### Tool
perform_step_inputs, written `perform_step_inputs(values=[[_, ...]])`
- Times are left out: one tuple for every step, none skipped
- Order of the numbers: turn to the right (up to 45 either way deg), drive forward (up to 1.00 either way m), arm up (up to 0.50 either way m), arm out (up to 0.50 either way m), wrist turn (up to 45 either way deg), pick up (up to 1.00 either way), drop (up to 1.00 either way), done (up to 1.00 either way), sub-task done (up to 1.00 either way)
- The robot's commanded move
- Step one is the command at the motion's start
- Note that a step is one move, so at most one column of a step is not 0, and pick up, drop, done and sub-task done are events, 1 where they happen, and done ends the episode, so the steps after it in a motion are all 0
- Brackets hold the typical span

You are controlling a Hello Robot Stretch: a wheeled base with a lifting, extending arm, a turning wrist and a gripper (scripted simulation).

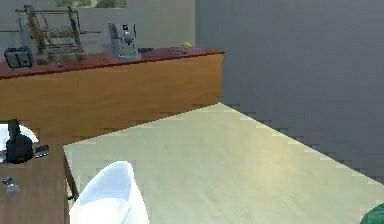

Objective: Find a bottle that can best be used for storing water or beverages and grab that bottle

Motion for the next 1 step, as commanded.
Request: perform_step_inputs(values=[[-9.0, 0.00, 0.00, 0.00, 0.0, 0.00, 0.00, 0.00, 0.00]])
